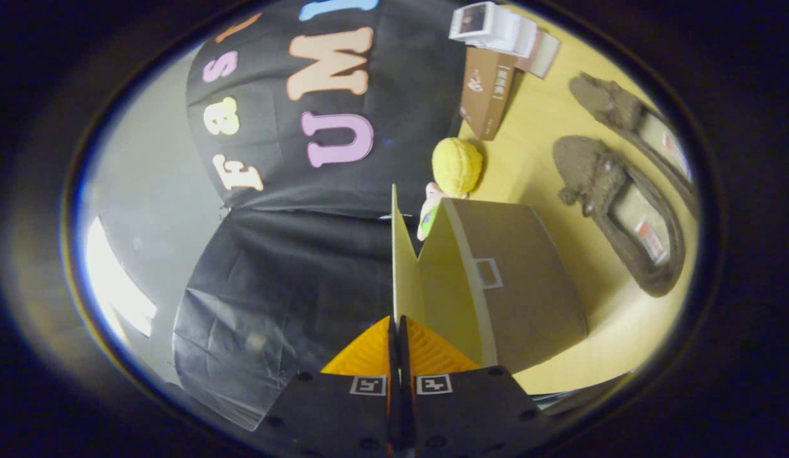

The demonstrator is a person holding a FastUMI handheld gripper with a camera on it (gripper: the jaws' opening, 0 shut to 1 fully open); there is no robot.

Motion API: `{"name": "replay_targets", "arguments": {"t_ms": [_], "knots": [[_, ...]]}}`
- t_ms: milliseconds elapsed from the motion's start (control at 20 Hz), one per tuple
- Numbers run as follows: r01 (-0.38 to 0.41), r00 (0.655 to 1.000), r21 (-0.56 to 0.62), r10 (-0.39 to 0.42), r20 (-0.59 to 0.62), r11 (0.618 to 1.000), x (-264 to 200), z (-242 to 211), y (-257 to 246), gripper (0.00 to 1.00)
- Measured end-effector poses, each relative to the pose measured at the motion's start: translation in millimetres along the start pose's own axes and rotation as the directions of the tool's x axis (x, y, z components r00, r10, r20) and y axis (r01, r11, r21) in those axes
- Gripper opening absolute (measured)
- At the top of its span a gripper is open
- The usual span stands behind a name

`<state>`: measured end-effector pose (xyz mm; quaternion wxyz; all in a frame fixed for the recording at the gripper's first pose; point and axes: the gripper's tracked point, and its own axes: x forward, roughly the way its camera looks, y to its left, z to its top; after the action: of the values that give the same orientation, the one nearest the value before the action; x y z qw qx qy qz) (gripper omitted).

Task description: Open the storage box then place both shoes into the box .Put the left shoe in first, then the right shoe, with the right side of both shoes facing outward in a uniform manner.

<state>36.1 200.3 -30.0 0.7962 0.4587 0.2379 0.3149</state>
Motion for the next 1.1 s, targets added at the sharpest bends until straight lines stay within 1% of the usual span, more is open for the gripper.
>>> {"name": "replay_targets", "arguments": {"t_ms": [100,300,450,750,850,1000,1050,1100], "knots": [[-0.006,1.000,-0.067,0.005,-0.016,0.998,5.3,-4.2,20.5,0.03],[-0.017,0.998,-0.155,0.007,-0.061,0.988,27.9,-17.8,61.9,0.05],[-0.044,0.995,-0.255,0.018,-0.102,0.966,51.2,-31.1,91.8,0.05],[-0.106,0.979,-0.354,0.035,-0.201,0.929,108.4,-93.2,136.0,0.06],[-0.114,0.971,-0.388,0.020,-0.237,0.915,130.2,-119.3,143.6,0.06],[-0.112,0.963,-0.443,-0.013,-0.269,0.889,147.6,-148.8,147.6,0.06],[-0.125,0.960,-0.458,-0.010,-0.281,0.880,150.2,-157.6,149.3,0.08],[-0.122,0.958,-0.482,-0.024,-0.285,0.868,152.3,-161.1,146.6,0.10]]}}
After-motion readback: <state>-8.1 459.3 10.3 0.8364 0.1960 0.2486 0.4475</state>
